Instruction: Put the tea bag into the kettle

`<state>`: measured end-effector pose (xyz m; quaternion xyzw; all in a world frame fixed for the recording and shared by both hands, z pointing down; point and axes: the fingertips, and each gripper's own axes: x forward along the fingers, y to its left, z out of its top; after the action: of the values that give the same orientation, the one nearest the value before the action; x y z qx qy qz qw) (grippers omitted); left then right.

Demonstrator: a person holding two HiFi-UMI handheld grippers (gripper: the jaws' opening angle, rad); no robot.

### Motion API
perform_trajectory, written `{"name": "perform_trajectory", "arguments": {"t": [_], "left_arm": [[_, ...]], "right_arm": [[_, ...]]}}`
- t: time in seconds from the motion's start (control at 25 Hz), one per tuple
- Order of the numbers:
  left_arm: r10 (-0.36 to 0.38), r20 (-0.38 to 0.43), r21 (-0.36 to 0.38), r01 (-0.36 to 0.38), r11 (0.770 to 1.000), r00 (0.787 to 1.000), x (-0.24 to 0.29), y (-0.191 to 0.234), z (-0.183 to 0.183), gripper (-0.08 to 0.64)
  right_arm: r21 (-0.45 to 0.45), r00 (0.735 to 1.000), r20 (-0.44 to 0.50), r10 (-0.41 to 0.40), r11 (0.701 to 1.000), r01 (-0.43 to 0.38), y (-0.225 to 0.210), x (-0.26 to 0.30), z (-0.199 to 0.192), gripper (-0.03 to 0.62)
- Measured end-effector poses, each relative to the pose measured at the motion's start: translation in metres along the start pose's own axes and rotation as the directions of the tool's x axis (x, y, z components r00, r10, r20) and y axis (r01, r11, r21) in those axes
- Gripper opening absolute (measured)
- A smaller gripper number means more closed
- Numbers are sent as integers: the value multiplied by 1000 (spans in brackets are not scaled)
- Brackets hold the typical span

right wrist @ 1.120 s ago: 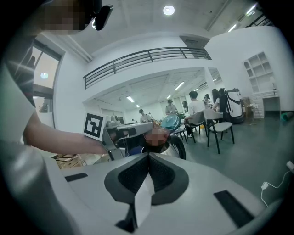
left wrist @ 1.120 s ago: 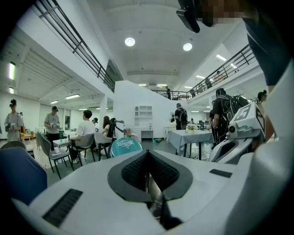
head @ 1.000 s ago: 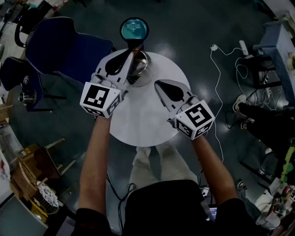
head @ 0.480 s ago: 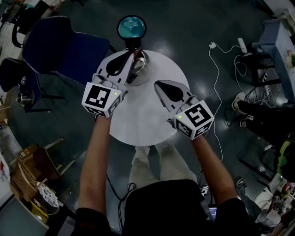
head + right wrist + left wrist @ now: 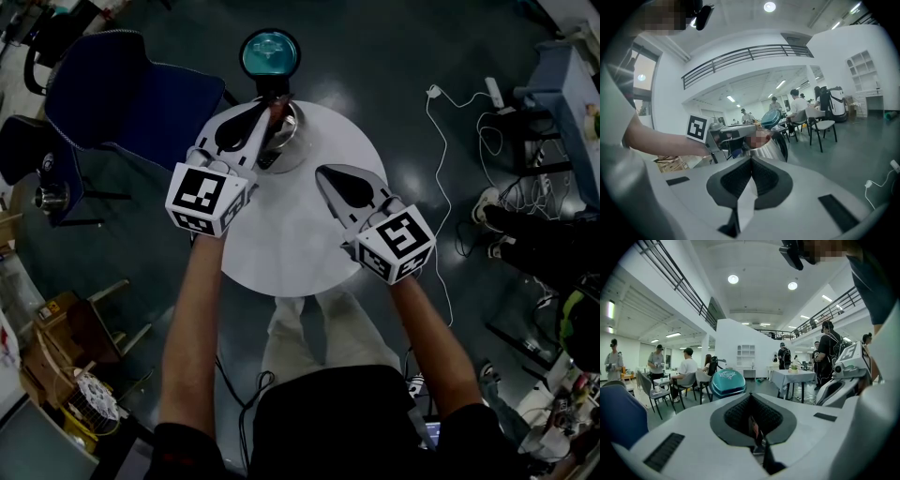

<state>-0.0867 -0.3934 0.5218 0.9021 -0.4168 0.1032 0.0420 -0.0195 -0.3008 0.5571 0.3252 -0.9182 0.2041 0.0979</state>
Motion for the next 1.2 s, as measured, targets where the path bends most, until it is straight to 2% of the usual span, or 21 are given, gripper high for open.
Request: {"name": "perform_trajectory", "arguments": {"t": [0.32, 0.64, 1.2], "left_arm": [[4, -52, 5, -4, 1000, 999, -3, 3, -15, 17], [18, -116, 49, -13, 999, 993, -5, 1, -30, 17], [24, -97, 9, -23, 1000, 995, -10, 3, -29, 18]], "right_arm": [[12, 1000, -7, -3, 1000, 4, -1, 1, -6, 17], [16, 1000, -11, -6, 1000, 7, 1, 1, -10, 17], [28, 1000, -15, -16, 999, 17, 3, 1, -16, 17]]}}
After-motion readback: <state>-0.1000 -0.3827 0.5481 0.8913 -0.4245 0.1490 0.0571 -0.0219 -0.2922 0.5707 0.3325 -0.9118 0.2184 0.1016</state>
